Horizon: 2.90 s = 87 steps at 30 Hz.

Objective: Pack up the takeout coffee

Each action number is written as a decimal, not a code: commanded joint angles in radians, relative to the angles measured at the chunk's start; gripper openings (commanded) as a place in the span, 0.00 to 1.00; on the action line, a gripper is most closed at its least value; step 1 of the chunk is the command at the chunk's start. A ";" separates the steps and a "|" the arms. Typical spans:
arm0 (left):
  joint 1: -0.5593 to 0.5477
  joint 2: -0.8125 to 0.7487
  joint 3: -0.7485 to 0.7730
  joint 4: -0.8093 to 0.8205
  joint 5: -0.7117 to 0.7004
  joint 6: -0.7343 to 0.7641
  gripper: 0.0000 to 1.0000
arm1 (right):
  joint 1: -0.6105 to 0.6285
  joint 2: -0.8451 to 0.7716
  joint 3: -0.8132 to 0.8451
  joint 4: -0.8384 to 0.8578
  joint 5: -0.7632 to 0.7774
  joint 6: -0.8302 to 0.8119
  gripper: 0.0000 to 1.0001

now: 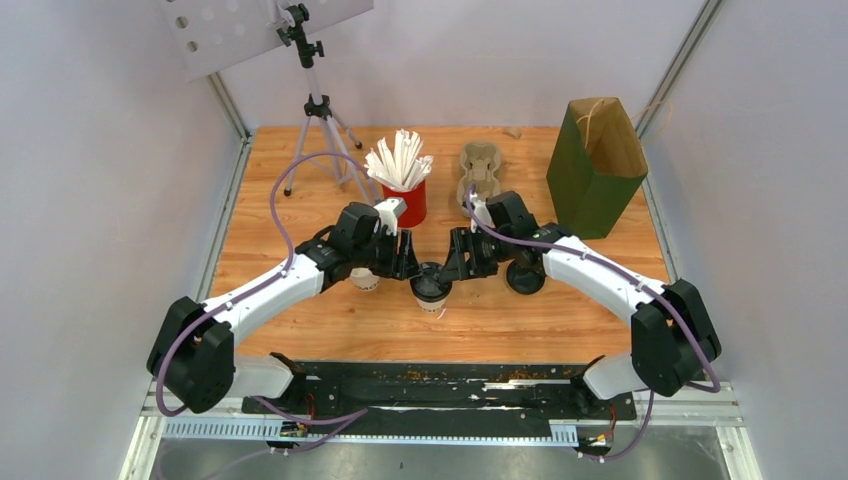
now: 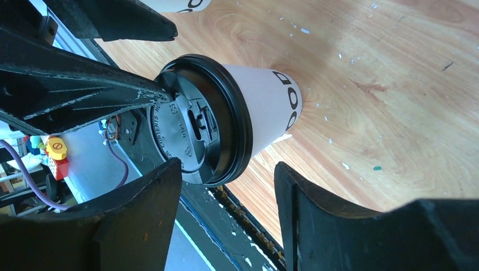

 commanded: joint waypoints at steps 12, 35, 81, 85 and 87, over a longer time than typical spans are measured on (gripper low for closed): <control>0.004 -0.005 -0.013 -0.041 0.037 0.011 0.47 | 0.015 0.041 -0.051 0.096 0.017 0.008 0.31; 0.004 -0.091 -0.007 -0.056 -0.034 -0.078 0.50 | -0.018 0.124 0.057 0.026 -0.028 -0.169 0.31; 0.043 -0.183 0.168 -0.276 -0.022 0.107 0.64 | 0.151 0.162 0.327 -0.211 0.136 -0.085 0.45; 0.042 -0.169 0.160 -0.297 -0.037 0.093 0.58 | 0.151 0.158 0.331 -0.220 0.150 -0.097 0.40; 0.042 -0.171 0.142 -0.318 -0.050 0.082 0.56 | 0.150 0.156 0.337 -0.222 0.148 -0.101 0.40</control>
